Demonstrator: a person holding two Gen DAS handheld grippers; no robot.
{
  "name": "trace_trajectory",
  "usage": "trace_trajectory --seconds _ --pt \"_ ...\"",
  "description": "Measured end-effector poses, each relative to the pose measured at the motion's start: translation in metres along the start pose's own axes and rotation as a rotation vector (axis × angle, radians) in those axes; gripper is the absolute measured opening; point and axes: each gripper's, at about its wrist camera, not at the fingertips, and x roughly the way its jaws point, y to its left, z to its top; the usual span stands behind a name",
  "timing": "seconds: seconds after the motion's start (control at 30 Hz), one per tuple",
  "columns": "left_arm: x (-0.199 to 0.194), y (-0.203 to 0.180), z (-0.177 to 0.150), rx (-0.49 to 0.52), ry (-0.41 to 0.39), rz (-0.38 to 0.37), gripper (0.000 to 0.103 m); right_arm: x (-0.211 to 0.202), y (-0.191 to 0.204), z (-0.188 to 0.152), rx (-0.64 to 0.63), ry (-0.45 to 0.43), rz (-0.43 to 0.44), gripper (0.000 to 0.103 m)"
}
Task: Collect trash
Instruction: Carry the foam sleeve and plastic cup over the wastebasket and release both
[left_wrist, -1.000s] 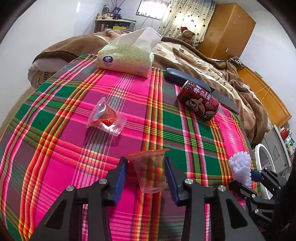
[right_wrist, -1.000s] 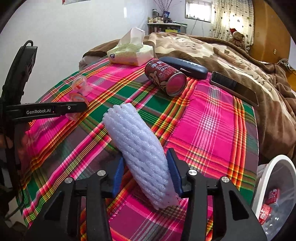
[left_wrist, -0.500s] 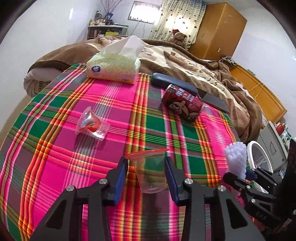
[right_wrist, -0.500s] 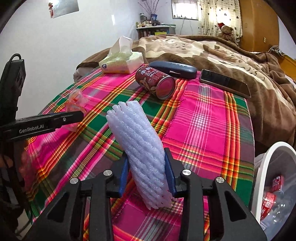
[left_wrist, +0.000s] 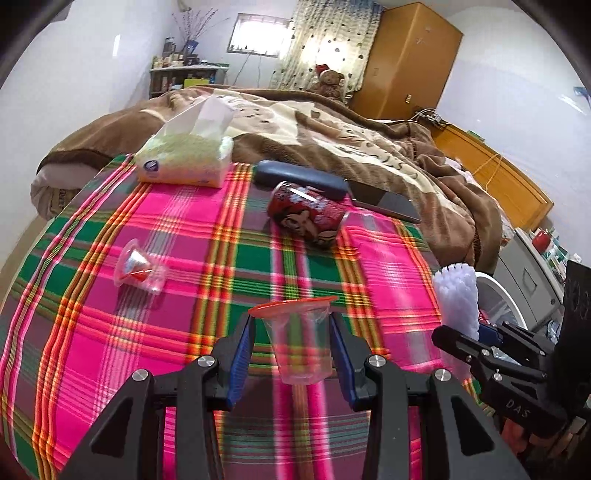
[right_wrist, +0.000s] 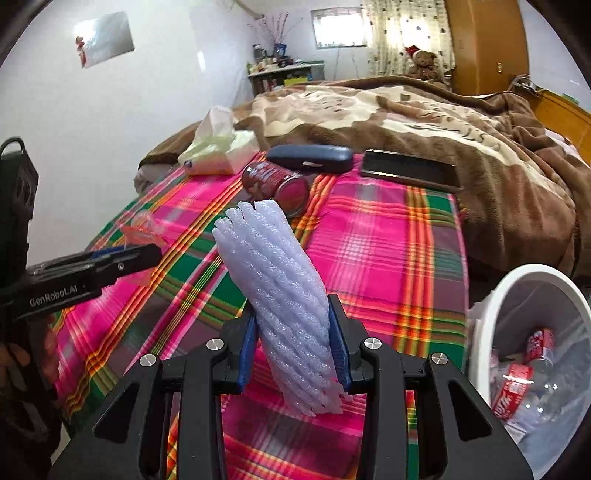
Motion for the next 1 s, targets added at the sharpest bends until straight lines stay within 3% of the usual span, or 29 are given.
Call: trace_trajectory --seconds 0.37,1.0 --pt "-0.001 -0.058 0.004 0.084 -0.008 -0.069 0.041 -0.031 -0.036 -0.003 0.072 -0.049 -0.064 0.036" --pt "0.018 -0.208 0.001 0.274 0.015 -0.254 0.041 -0.088 -0.125 -0.026 0.243 -0.099 -0.270 0.036"
